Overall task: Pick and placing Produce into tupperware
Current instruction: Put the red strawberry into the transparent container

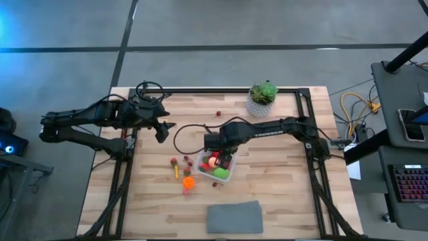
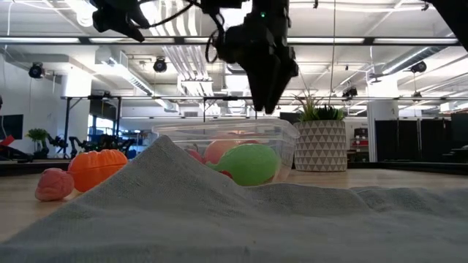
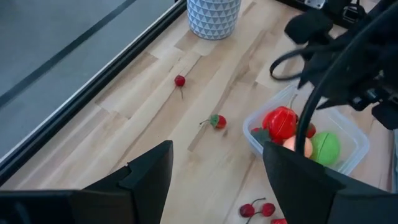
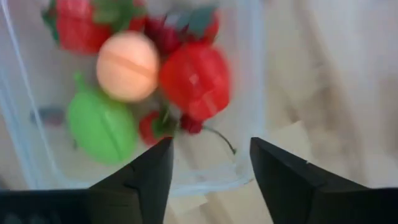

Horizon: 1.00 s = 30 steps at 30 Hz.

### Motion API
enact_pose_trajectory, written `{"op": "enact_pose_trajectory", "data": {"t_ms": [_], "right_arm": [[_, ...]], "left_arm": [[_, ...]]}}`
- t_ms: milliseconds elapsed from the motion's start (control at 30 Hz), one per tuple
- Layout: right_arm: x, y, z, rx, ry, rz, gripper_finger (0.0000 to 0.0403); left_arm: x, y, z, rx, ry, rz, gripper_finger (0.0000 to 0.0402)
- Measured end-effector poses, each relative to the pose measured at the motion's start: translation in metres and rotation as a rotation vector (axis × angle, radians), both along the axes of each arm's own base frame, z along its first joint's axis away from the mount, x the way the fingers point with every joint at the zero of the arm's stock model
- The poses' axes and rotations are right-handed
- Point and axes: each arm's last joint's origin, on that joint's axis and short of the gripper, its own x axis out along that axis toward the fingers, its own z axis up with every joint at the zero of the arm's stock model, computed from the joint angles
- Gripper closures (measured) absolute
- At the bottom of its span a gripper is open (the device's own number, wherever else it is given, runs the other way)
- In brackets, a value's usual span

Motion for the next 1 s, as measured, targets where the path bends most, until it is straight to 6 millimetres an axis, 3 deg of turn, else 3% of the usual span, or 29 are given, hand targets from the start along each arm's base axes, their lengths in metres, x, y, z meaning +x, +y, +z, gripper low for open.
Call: {"op": "enact_pose_trajectory", "data": {"t_ms": [133,233,467,633,800,1000], "right_arm": [[-0.001,-0.002,0.026,-0.084,-0.098,-0.051,0.0177],[-0.005,-0.015,0.045,-0.083,-0.161,-0.137,0.0173],[-0.014,-0.080,0.058,-0.035,-0.224,-0.461,0.0172],[-0.017,-0.118,0.058,-0.019,-0.256,-0.543,0.0172],[-0.019,-0.120,0.080,-0.027,-0.374,-0.495,0.0172],[-0.026,-0.100,0.114,-0.028,-0.519,-0.455,0.0172]], "left_arm": [[0.000,0.000,0.000,-0.001,0.002,-0.002,0.0166],[0.000,0.000,0.000,-0.001,0.003,-0.004,0.0166],[0.000,0.000,-0.001,0.049,0.032,-0.049,0.0166],[0.001,0.000,-0.005,0.114,0.121,-0.108,0.0166],[0.001,0.002,-0.021,0.149,0.309,-0.131,0.0166],[0.008,0.001,-0.051,0.085,0.400,-0.215,0.0166]]}}
